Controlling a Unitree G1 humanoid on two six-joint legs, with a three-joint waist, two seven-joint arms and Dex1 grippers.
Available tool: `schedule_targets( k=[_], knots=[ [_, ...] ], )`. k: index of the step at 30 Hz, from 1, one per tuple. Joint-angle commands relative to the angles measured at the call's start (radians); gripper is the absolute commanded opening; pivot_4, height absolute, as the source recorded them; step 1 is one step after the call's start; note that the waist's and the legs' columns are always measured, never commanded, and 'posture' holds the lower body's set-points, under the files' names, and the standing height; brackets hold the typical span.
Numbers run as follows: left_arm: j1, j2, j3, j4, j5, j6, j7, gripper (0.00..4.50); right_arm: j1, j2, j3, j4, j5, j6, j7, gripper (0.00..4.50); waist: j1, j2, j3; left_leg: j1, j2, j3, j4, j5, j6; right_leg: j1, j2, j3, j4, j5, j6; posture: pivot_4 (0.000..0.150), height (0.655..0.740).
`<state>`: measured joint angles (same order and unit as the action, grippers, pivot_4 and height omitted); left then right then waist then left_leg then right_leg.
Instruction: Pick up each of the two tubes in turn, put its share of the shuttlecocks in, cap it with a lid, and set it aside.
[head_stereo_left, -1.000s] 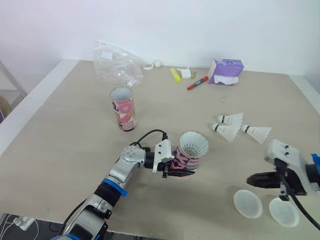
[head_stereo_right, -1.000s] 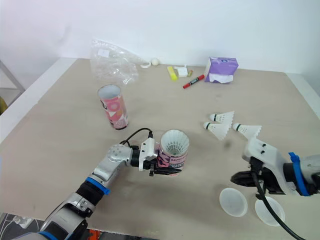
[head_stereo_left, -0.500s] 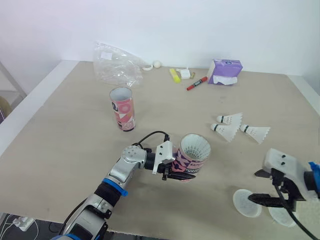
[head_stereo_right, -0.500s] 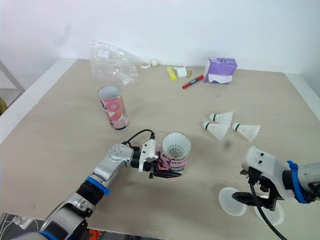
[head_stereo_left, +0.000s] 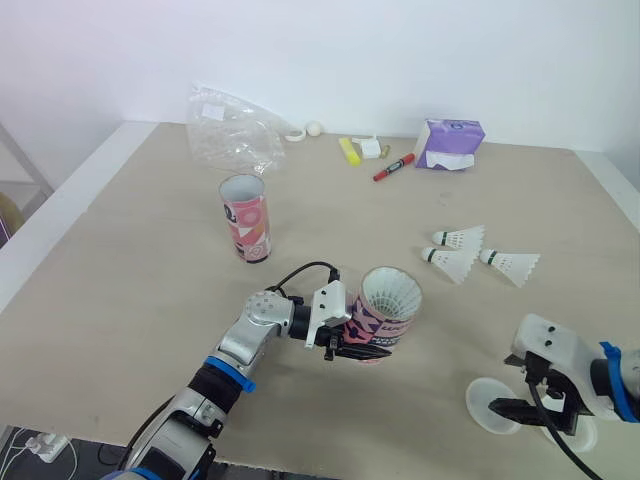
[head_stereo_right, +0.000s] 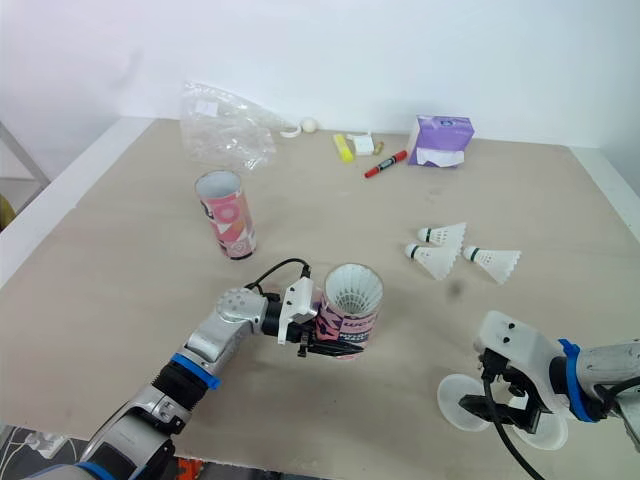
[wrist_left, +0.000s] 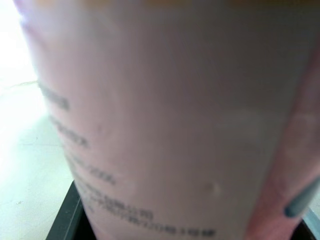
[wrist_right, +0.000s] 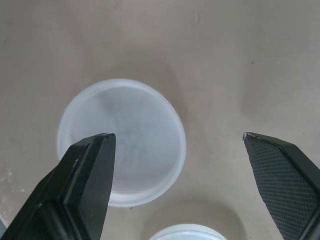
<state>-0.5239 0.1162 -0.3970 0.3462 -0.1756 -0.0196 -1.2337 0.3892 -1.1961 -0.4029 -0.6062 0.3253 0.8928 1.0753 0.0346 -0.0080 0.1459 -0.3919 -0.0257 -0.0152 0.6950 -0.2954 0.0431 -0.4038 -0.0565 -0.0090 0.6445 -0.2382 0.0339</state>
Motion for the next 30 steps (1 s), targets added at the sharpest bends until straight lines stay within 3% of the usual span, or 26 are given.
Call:
schedule_targets(
  k=[1, 8, 19, 24, 30],
  knots=[
    [0.019, 0.009, -0.04, 0.014, 0.025, 0.022, -0.015, 2.37, -0.013, 0.011, 0.018, -0.013, -0.005, 0.01, -0.032, 3.58, 0.0, 0.0, 0.0, 0.0, 0.0, 0.0, 0.0, 0.0, 0.0, 0.0, 0.0, 0.0, 0.0, 0.0, 0.0, 0.15, 0.74],
    [0.021, 0.017, -0.04, 0.016, 0.034, 0.016, -0.01, 2.37, 0.011, 0.028, 0.067, -0.045, -0.009, 0.028, -0.074, 0.1, 0.0, -0.004, -0.002, 0.001, 0.001, 0.0, 0.0, 0.0, 0.0, 0.001, 0.001, 0.0, 0.0, 0.0, 0.0, 0.15, 0.74],
    [0.018, 0.016, -0.037, 0.025, 0.034, 0.023, -0.011, 2.37, -0.022, 0.023, -0.015, -0.041, 0.003, -0.126, -0.008, 0.04, -0.001, -0.006, -0.002, 0.002, 0.001, -0.001, 0.0, 0.0, 0.0, 0.002, 0.002, 0.0, 0.0, 0.0, 0.0, 0.15, 0.74],
    [0.012, 0.014, -0.038, 0.035, 0.033, 0.027, -0.014, 2.37, -0.317, -0.123, -0.121, -0.052, 0.182, -0.136, 0.148, 0.04, -0.005, 0.003, 0.0, 0.003, 0.001, 0.003, 0.002, 0.0, 0.0, 0.002, 0.005, 0.002, 0.0, 0.001, 0.002, 0.15, 0.74],
    [0.001, 0.007, -0.039, 0.051, 0.037, 0.025, -0.013, 2.37, -0.762, -0.252, 0.063, -0.013, 0.386, -0.14, 0.147, 0.04, -0.001, 0.002, 0.0, 0.002, 0.004, -0.003, 0.001, 0.001, 0.0, 0.002, 0.003, -0.002, 0.0, -0.001, -0.004, 0.15, 0.74]
  ],
)
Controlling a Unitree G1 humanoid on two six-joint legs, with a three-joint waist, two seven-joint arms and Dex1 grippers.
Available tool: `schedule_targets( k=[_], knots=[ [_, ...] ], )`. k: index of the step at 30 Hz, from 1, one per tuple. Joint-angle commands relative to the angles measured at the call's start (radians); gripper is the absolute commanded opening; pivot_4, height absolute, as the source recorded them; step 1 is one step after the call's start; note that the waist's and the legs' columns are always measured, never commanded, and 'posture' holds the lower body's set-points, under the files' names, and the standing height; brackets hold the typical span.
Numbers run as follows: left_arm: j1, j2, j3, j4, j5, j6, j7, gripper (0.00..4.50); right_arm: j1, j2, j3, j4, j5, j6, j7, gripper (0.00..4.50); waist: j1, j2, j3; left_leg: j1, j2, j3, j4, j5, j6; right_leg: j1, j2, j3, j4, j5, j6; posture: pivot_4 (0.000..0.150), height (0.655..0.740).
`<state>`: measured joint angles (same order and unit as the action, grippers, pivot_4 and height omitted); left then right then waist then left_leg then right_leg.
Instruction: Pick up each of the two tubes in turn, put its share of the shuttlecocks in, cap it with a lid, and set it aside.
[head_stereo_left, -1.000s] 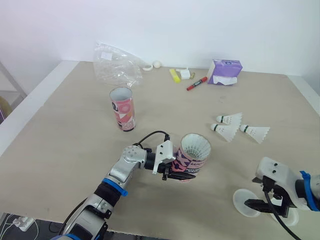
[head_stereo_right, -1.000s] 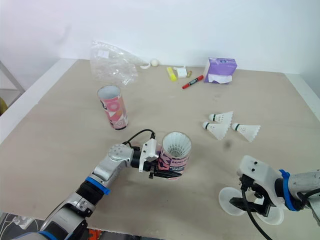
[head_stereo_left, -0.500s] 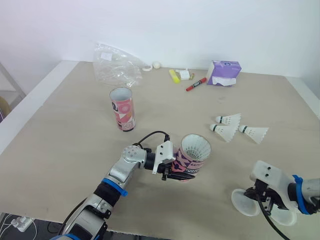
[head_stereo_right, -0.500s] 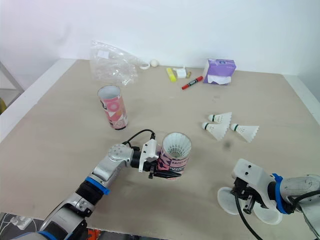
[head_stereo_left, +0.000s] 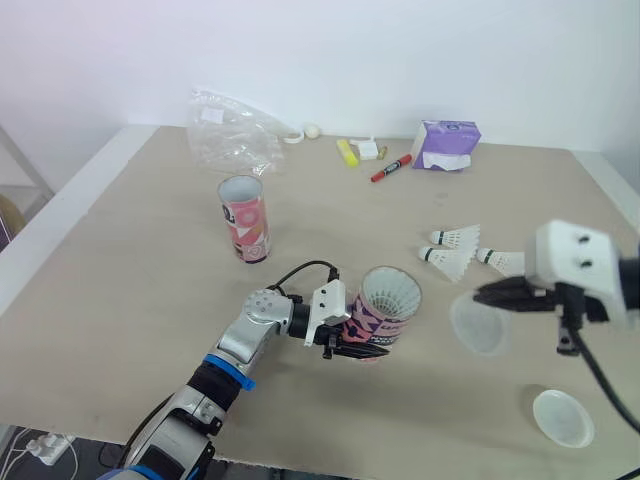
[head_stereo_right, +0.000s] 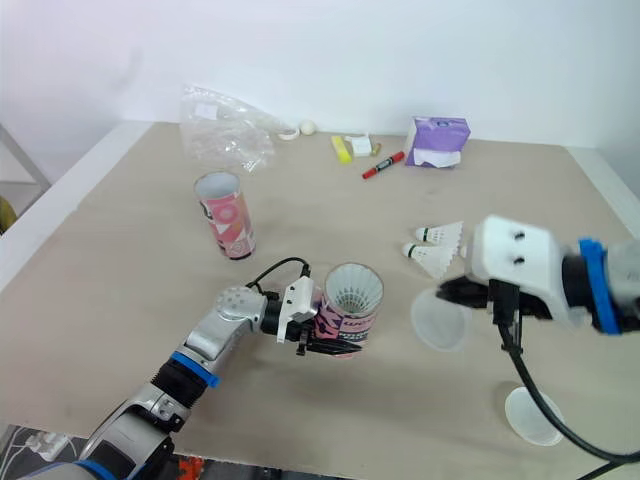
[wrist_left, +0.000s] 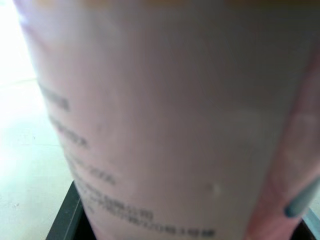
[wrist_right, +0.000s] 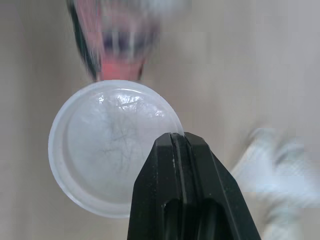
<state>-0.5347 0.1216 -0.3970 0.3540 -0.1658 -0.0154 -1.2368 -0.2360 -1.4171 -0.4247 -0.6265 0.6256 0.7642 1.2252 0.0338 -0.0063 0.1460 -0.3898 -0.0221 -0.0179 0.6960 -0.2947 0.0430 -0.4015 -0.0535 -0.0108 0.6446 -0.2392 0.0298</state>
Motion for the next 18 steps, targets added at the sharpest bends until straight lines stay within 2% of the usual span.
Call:
schedule_targets(
  k=[1, 3, 6, 9, 13, 18],
  knots=[
    [0.009, 0.0, -0.038, 0.047, 0.029, 0.019, -0.009, 2.37, -0.203, -0.031, 0.136, 0.01, 0.093, -0.016, -0.007, 0.04, 0.0, 0.001, -0.001, 0.0, 0.0, 0.0, 0.0, 0.0, 0.0, 0.0, -0.001, 0.0, 0.0, 0.0, 0.0, 0.15, 0.74],
    [0.006, -0.003, -0.037, 0.057, 0.031, 0.015, -0.01, 2.37, -0.328, -0.009, 0.241, 0.013, 0.081, -0.028, -0.007, 0.04, 0.0, 0.001, 0.0, -0.001, -0.002, 0.001, 0.0, 0.0, 0.0, -0.001, -0.004, 0.0, 0.0, 0.0, 0.0, 0.15, 0.74],
    [0.003, -0.008, -0.034, 0.067, 0.034, 0.012, -0.005, 2.37, -0.53, 0.093, 0.422, 0.023, 0.044, 0.021, -0.032, 0.04, -0.003, 0.0, 0.0, -0.001, -0.003, 0.003, 0.0, 0.0, 0.0, -0.001, -0.006, 0.0, -0.001, 0.001, 0.001, 0.15, 0.74],
    [0.003, -0.011, -0.033, 0.07, 0.036, 0.011, -0.001, 2.37, -0.636, 0.168, 0.549, 0.047, -0.037, 0.035, -0.037, 0.04, 0.0, 0.0, 0.0, -0.002, -0.003, 0.004, 0.001, 0.0, 0.0, -0.002, -0.008, 0.0, -0.001, 0.002, 0.002, 0.15, 0.74],
    [0.007, -0.005, -0.029, 0.07, 0.038, 0.009, 0.0, 2.37, -0.704, 0.247, 0.654, 0.083, -0.121, 0.033, -0.036, 0.04, 0.0, 0.0, 0.0, -0.003, -0.003, 0.004, 0.001, 0.0, 0.0, -0.003, -0.008, 0.0, -0.001, 0.003, 0.003, 0.15, 0.74],
    [0.009, -0.003, -0.028, 0.068, 0.04, 0.011, 0.004, 2.37, -0.701, 0.268, 0.688, 0.102, -0.186, 0.004, -0.001, 0.04, 0.0, 0.0, 0.0, -0.004, -0.003, 0.003, 0.001, 0.0, 0.0, -0.004, -0.008, 0.0, -0.001, 0.003, 0.002, 0.15, 0.74]
  ],
)
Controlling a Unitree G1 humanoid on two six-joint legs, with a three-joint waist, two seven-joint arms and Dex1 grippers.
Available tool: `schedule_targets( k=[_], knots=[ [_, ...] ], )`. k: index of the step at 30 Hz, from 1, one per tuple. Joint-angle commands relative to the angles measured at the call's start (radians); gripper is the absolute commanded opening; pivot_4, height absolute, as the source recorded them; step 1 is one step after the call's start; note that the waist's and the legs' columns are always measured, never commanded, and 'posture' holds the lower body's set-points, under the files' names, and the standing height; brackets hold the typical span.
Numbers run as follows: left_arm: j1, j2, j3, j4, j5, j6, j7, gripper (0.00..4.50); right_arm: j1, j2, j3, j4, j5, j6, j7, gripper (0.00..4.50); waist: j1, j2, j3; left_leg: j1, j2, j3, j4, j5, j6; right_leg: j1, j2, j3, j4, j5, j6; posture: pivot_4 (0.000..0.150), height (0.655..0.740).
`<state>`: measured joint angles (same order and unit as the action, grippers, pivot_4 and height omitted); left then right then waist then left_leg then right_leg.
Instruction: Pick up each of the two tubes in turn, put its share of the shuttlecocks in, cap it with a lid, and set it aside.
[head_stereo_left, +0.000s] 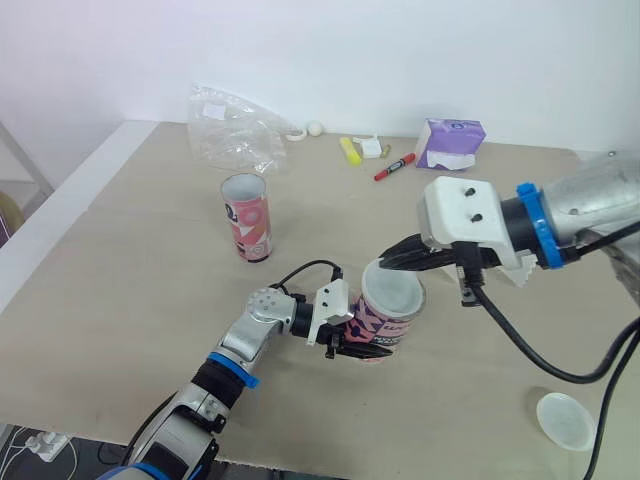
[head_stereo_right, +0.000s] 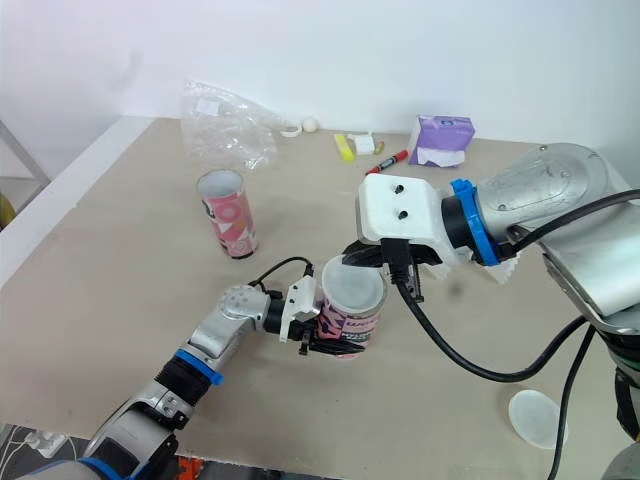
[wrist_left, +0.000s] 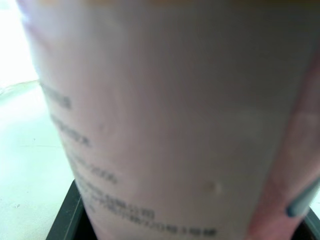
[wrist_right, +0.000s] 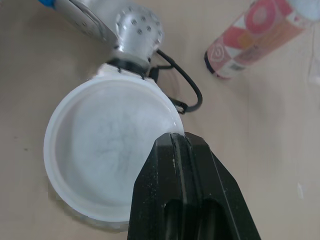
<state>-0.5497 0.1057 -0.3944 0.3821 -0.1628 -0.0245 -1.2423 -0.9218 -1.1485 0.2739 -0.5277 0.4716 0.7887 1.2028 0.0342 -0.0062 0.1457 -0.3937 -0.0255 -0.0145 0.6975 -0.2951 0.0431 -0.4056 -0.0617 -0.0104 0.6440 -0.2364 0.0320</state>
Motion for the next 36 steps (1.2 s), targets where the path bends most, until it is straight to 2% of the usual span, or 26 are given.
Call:
schedule_targets(
  k=[1, 17, 33, 34, 36],
  knots=[
    [0.023, 0.013, -0.03, 0.04, 0.037, 0.02, 0.01, 2.37, -0.013, -0.001, -0.011, 0.004, -0.036, -0.024, 0.03, 0.04, 0.0, 0.0, 0.0, 0.0, 0.0, 0.0, 0.0, 0.0, 0.0, 0.0, 0.0, 0.0, 0.0, 0.0, 0.0, 0.15, 0.74],
    [0.021, 0.011, -0.028, 0.046, 0.032, 0.032, 0.012, 2.37, 0.02, -0.042, -0.012, 0.01, -0.103, -0.084, 0.147, 0.04, 0.0, 0.0, 0.0, 0.0, 0.0, 0.0, 0.0, 0.0, 0.0, 0.0, 0.0, 0.0, 0.0, 0.001, -0.001, 0.15, 0.74],
    [0.026, 0.009, -0.026, 0.044, 0.03, 0.046, 0.017, 2.37, 0.021, 0.005, -0.001, 0.025, -0.154, -0.104, 0.146, 0.04, 0.0, 0.0, 0.0, 0.0, 0.0, 0.0, 0.0, 0.0, 0.0, 0.0, 0.0, 0.0, 0.0, 0.001, -0.001, 0.15, 0.74],
    [0.027, 0.009, -0.026, 0.043, 0.03, 0.047, 0.017, 2.37, 0.018, 0.007, -0.005, 0.025, -0.147, -0.089, 0.147, 0.52, 0.0, 0.0, 0.0, 0.0, 0.0, 0.0, 0.0, 0.0, 0.0, 0.0, 0.0, 0.0, 0.0, 0.001, -0.001, 0.15, 0.74],
    [0.028, 0.008, -0.026, 0.044, 0.029, 0.049, 0.017, 2.37, 0.015, 0.009, -0.01, 0.023, -0.148, -0.087, 0.148, 1.0, 0.0, 0.0, 0.0, 0.0, 0.0, 0.0, 0.0, 0.0, 0.0, 0.0, 0.0, 0.0, 0.0, 0.001, -0.001, 0.15, 0.74]
  ],
)
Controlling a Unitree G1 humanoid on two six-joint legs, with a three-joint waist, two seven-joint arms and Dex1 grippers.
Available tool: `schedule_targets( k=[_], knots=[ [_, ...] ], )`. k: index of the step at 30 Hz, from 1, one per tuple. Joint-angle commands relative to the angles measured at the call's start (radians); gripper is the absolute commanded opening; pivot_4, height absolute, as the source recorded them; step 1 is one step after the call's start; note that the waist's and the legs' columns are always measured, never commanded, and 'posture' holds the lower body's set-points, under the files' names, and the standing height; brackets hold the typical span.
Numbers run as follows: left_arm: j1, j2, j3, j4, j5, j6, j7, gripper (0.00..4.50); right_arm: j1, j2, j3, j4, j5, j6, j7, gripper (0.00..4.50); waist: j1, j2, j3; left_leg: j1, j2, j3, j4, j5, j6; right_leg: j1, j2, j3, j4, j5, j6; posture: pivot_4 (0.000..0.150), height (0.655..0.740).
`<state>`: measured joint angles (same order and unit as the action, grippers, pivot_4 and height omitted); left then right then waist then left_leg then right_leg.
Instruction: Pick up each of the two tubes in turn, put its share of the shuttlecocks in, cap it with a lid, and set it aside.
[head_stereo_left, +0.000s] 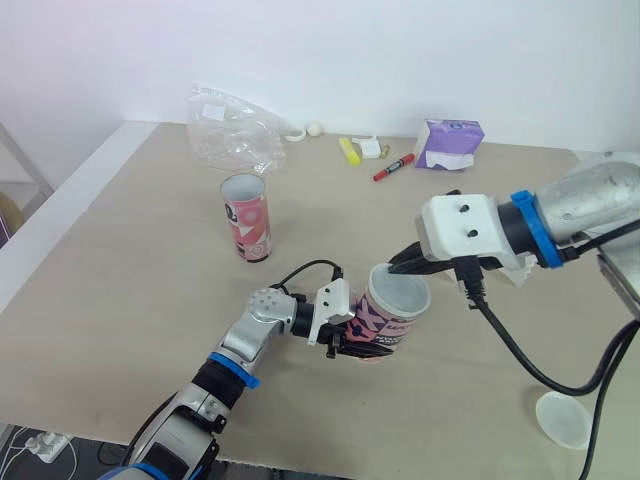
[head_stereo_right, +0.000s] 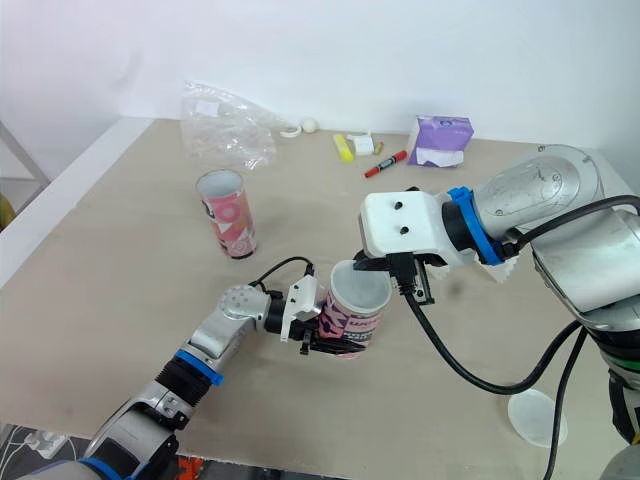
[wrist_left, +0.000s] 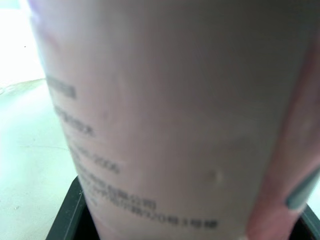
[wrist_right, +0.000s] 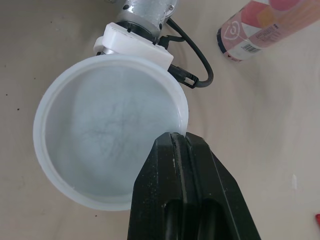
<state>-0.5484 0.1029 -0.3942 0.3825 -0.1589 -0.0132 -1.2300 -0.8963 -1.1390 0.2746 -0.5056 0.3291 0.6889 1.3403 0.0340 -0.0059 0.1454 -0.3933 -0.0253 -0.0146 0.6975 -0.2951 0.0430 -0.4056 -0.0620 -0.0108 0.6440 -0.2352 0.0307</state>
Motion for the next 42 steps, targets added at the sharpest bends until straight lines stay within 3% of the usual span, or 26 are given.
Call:
schedule_targets(
  k=[1, 4, 11, 16, 22, 31, 42],
  knots=[
    [0.026, 0.011, -0.026, 0.044, 0.025, 0.039, 0.005, 2.37, -0.011, 0.004, -0.016, 0.001, -0.011, 0.011, 0.001, 1.49, 0.0, 0.0, 0.0, 0.0, 0.0, 0.0, 0.0, 0.0, 0.0, 0.0, 0.0, 0.0, 0.0, 0.0, 0.0, 0.15, 0.74],
    [0.027, 0.011, -0.025, 0.044, 0.025, 0.04, 0.005, 2.37, -0.018, 0.012, -0.038, 0.006, -0.011, 0.006, -0.009, 2.85, 0.0, 0.0, 0.0, 0.0, 0.0, 0.0, 0.0, 0.0, 0.0, 0.0, 0.0, 0.0, 0.0, 0.0, 0.0, 0.15, 0.74],
    [0.031, 0.013, -0.027, 0.039, 0.025, 0.043, 0.003, 2.37, -0.077, 0.013, -0.18, 0.072, 0.117, 0.162, -0.034, 2.85, 0.0, 0.0, 0.0, 0.0, 0.0, 0.0, 0.0, 0.0, 0.0, -0.001, -0.001, 0.0, 0.0, 0.0, 0.0, 0.15, 0.74],
    [0.032, 0.014, -0.026, 0.036, 0.024, 0.045, 0.002, 2.37, -0.053, 0.075, -0.333, 0.033, 0.34, 0.426, -0.116, 2.85, 0.0, 0.0, 0.0, 0.0, 0.0, 0.0, -0.001, 0.0, 0.0, -0.001, -0.002, 0.0, 0.0, 0.0, -0.001, 0.15, 0.74],
    [0.029, 0.01, -0.027, 0.042, 0.024, 0.042, 0.001, 2.37, 0.13, 0.07, -0.339, -0.1, 0.393, 0.466, -0.218, 0.04, 0.0, -0.001, -0.001, -0.002, 0.0, 0.0, -0.003, 0.0, 0.0, -0.002, -0.003, -0.001, 0.0, 0.0, -0.001, 0.15, 0.74],
    [0.028, 0.006, -0.025, 0.044, 0.024, 0.041, 0.008, 2.37, 0.197, 0.051, -0.226, -0.143, 0.341, 0.393, -0.276, 0.04, 0.0, -0.001, -0.001, -0.001, 0.0, 0.0, -0.003, 0.0, 0.0, -0.002, -0.003, -0.001, 0.0, 0.0, -0.001, 0.15, 0.74],
    [0.027, 0.006, -0.022, 0.046, 0.024, 0.04, 0.018, 2.37, 0.282, -0.033, -0.108, -0.172, 0.226, 0.229, -0.215, 0.04, 0.0, -0.006, -0.005, 0.003, 0.0, 0.0, -0.003, 0.0, 0.001, 0.002, -0.002, -0.002, 0.0, 0.0, -0.001, 0.15, 0.74]
  ],
)
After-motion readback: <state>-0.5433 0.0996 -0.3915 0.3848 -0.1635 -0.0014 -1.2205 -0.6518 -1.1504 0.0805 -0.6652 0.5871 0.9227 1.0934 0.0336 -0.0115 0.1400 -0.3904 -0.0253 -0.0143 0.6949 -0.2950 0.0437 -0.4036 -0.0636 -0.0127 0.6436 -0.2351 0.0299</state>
